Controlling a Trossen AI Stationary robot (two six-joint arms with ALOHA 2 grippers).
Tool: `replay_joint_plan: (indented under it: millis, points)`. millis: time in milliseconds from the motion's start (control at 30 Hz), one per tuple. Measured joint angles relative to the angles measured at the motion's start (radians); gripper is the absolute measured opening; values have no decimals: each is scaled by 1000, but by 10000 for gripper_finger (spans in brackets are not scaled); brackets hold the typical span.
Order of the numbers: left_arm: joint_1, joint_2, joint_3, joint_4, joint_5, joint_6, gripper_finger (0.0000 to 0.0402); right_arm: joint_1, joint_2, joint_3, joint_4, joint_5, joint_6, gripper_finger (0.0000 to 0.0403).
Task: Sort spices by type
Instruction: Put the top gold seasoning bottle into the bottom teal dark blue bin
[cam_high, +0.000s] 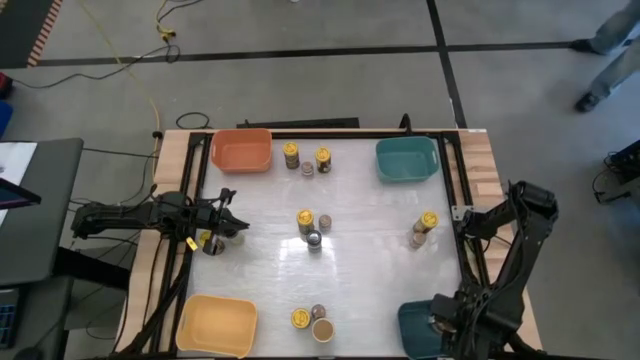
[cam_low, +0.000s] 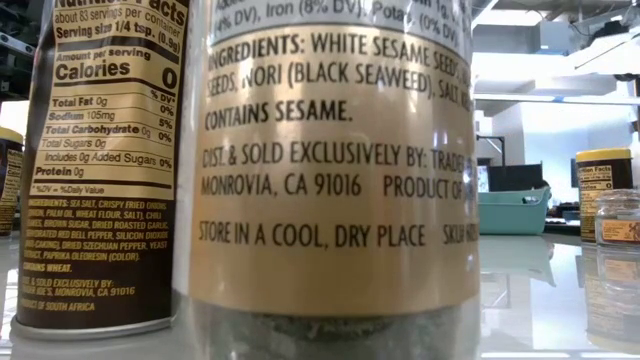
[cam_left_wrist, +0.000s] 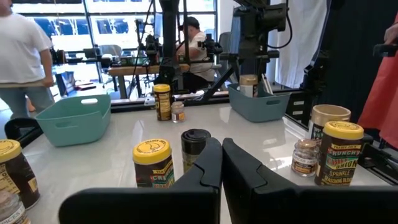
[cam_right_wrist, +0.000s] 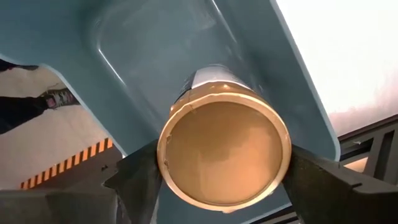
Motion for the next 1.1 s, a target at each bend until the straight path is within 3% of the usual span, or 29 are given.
replay_joint_plan:
  millis: [1100]
  points:
    - [0, 0, 0, 0, 0, 0, 0, 33, -4, 11, 25, 43, 19, 325]
